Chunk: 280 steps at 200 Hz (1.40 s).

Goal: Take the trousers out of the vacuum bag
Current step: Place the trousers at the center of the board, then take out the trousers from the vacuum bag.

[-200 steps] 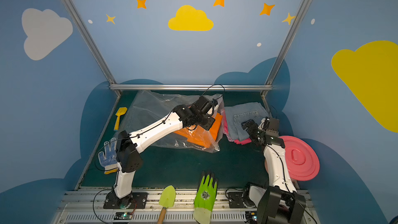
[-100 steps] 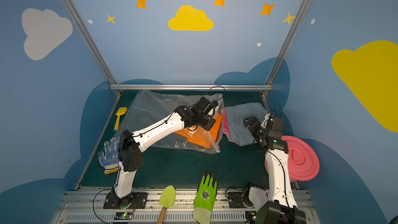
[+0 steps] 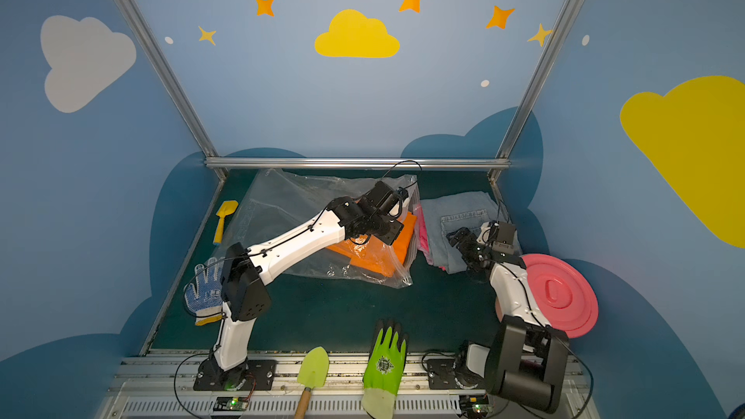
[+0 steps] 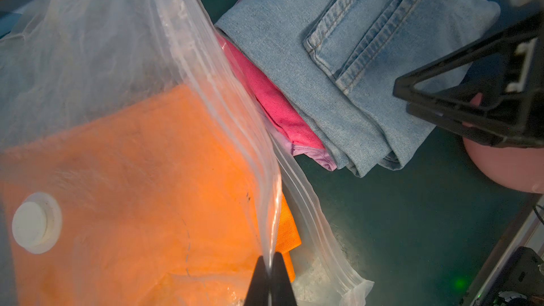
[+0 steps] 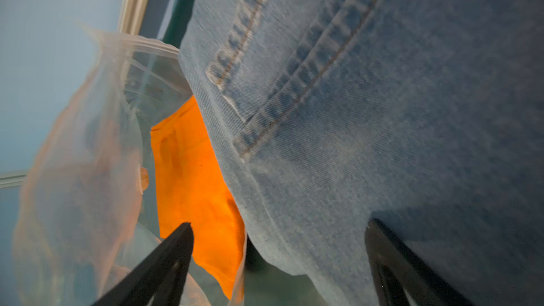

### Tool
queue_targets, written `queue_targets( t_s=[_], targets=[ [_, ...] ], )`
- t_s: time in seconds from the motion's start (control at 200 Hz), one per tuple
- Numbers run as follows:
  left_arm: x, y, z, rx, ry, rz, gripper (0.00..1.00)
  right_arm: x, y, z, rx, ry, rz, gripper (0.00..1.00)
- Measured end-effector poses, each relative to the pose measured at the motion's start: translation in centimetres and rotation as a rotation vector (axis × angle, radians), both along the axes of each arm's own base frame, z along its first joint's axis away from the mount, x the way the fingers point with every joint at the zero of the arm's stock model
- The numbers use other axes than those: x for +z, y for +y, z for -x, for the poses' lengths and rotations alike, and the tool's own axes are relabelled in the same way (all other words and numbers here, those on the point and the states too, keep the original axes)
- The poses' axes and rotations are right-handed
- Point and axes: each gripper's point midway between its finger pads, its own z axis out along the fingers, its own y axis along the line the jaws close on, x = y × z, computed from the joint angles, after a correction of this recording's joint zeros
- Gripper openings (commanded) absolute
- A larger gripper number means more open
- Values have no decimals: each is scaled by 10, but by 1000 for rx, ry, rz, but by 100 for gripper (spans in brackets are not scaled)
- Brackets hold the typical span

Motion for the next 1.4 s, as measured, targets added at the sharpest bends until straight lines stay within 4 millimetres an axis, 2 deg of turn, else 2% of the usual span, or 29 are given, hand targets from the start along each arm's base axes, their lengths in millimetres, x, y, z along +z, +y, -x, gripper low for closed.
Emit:
queue_targets(
  t_s=[0.08,0.14,0.481,0.576,0.676,0.891,0.991,1.277,1.402],
  targets=[
    [1,0,0,0,-1,1,5,-5,6,-4,28,-3,-31,79],
    [1,0,0,0,-1,1,5,-2,12,-7,60,-29,-54,79],
    [11,-2,-1,0,-12,16,5,39,75,-18,301,-170,-73,79],
    [11,-2,-1,-2,-12,16,5,45,92,-23,352,-195,-74,79],
    [11,-2,-1,-2,-10,15,5,37,109,-28,399,-177,-82,80],
    [11,-3,1,-6,-9,15,5,-8,141,-35,472,-69,-114,80],
    [11,-4,2,-9,-10,15,5,-20,152,-33,495,-44,-117,80],
    [8,-9,8,-24,-9,14,5,-17,167,-44,519,-63,-77,80],
    [1,-10,12,-30,-1,5,5,-25,170,-47,520,-46,-62,80]
  ],
)
